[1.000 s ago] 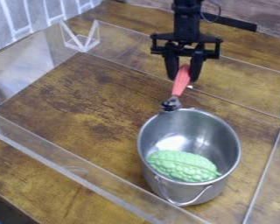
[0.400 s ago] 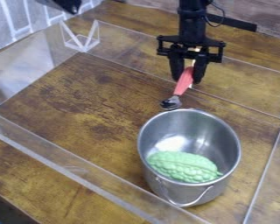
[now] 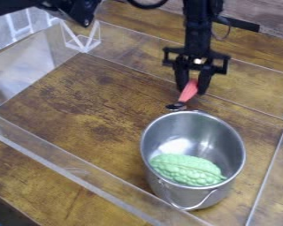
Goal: Move the pink spoon to the right
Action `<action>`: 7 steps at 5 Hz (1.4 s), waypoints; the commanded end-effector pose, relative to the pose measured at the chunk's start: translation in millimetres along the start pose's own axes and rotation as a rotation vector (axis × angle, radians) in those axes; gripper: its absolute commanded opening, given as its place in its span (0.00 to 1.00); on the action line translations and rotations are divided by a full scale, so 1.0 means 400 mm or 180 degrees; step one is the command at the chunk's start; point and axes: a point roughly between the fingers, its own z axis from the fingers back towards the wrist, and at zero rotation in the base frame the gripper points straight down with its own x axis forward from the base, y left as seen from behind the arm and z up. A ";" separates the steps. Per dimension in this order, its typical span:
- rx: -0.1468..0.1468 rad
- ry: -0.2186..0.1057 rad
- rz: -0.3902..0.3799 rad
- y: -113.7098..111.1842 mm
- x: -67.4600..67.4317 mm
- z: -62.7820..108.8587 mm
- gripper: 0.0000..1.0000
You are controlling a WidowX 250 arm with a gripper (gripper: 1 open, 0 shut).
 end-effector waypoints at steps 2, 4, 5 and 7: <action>-0.0046 -0.0460 0.0385 -0.018 -0.025 0.180 0.00; -0.0045 -0.0568 0.0969 -0.028 -0.034 0.230 0.00; -0.0048 -0.0605 0.1184 -0.068 -0.032 0.261 0.00; 0.0035 -0.0592 0.1933 -0.141 -0.053 0.264 0.00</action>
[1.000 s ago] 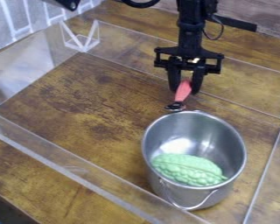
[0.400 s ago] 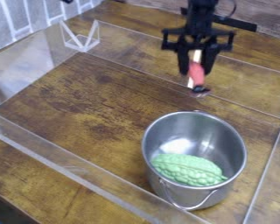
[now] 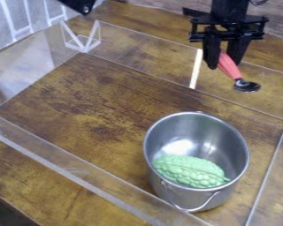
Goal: Move the pink spoon to the right
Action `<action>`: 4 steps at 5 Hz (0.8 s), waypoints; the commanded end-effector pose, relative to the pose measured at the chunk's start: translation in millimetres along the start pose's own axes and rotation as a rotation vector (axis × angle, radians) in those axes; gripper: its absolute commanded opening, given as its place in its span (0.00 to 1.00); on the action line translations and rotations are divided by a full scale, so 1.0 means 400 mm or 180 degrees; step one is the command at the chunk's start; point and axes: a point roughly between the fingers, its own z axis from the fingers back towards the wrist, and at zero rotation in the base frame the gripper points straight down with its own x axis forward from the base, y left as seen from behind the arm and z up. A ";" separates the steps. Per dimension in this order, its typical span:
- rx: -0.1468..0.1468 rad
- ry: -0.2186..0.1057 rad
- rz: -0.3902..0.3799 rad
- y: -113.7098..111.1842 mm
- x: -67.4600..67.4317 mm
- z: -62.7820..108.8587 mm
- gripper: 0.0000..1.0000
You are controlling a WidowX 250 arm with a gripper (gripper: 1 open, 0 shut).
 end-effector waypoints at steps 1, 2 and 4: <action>-0.0126 -0.0123 0.0364 -0.024 -0.015 0.086 0.00; 0.0001 -0.0115 0.0733 -0.050 -0.053 0.066 0.00; 0.0252 -0.0119 0.0959 -0.081 -0.081 -0.016 0.00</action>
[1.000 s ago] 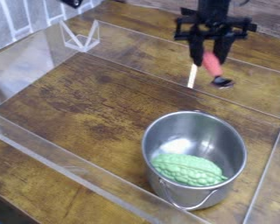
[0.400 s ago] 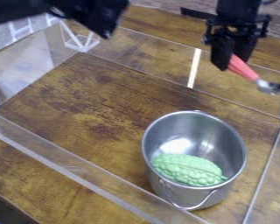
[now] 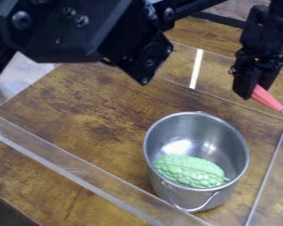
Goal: Move the pink spoon to the right
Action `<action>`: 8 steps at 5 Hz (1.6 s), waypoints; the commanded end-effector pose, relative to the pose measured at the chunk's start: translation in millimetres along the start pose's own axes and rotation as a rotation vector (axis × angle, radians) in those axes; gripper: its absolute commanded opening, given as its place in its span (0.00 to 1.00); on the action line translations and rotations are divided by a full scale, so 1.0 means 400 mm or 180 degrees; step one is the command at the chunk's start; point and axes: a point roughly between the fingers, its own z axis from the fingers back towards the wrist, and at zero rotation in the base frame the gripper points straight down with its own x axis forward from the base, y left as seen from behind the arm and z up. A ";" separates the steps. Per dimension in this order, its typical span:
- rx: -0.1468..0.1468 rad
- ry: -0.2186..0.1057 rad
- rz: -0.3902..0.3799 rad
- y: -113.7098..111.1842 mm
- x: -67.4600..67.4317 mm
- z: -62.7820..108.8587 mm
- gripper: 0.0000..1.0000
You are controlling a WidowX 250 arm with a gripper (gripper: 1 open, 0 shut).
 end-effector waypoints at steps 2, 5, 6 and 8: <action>-0.0115 -0.0047 0.0135 -0.017 0.041 0.041 0.00; -0.0011 0.0034 0.0347 0.023 0.069 0.079 0.00; 0.0049 0.0045 0.0385 0.044 0.065 0.100 1.00; 0.0175 -0.0068 0.0264 0.039 0.078 0.068 1.00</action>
